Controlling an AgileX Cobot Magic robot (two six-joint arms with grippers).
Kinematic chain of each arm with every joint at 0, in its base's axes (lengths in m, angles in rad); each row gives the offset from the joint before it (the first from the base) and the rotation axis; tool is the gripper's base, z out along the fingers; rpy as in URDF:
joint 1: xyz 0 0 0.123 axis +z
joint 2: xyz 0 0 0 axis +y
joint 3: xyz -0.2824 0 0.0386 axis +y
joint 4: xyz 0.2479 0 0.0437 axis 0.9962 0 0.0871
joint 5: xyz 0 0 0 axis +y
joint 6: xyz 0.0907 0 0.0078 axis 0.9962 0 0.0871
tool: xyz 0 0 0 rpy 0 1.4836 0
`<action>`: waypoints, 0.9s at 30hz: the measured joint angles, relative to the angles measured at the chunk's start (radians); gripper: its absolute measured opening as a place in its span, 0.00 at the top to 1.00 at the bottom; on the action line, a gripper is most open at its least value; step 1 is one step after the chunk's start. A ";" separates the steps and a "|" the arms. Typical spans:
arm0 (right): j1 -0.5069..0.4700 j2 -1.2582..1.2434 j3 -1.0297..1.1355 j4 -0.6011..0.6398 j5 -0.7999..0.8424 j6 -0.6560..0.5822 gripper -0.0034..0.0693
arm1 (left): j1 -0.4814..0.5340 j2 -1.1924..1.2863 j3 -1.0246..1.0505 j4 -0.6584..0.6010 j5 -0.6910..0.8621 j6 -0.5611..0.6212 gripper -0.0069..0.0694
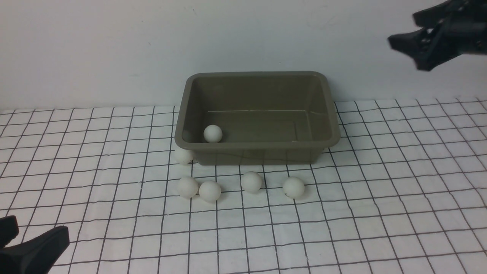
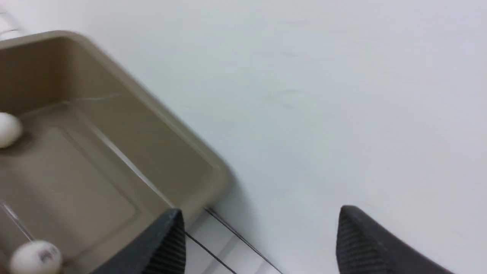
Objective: Put the table tennis balls into the box on the white checkered tablecloth.
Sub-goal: 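Reach for and grasp a ping pong ball on the table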
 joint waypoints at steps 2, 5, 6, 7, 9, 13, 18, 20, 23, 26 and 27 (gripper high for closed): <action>-0.038 -0.060 0.000 -0.102 0.037 0.123 0.29 | 0.000 0.000 0.000 0.000 0.000 0.000 0.26; -0.066 -0.175 0.000 -0.308 0.133 0.430 0.29 | 0.000 0.000 0.000 0.001 0.000 0.000 0.26; -0.063 -0.215 0.000 -0.393 0.173 0.543 0.29 | 0.000 0.000 0.000 0.001 0.000 0.000 0.26; -0.057 -0.239 0.000 -0.437 0.201 0.617 0.29 | 0.000 0.000 0.000 0.001 0.000 0.000 0.26; -0.047 -0.274 0.000 -0.500 0.248 0.739 0.29 | 0.000 0.000 0.000 0.000 0.000 0.000 0.26; 0.001 -0.300 0.065 -0.530 0.302 0.848 0.29 | 0.000 0.000 0.000 0.001 0.001 0.000 0.26; 0.151 -0.287 0.321 -0.474 0.147 0.800 0.29 | 0.000 0.000 0.000 0.001 0.002 0.000 0.26; 0.224 -0.267 0.406 -0.410 0.052 0.765 0.29 | 0.000 0.000 0.000 0.001 0.002 0.000 0.26; 0.312 -0.201 0.487 -0.329 -0.071 0.722 0.29 | 0.000 0.000 0.000 -0.003 0.006 0.000 0.26; 0.365 -0.112 0.511 -0.250 -0.153 0.682 0.29 | 0.000 0.000 0.000 -0.012 0.017 0.000 0.26; 0.380 -0.080 0.511 -0.213 -0.176 0.660 0.29 | 0.000 0.000 0.000 -0.012 0.024 0.001 0.26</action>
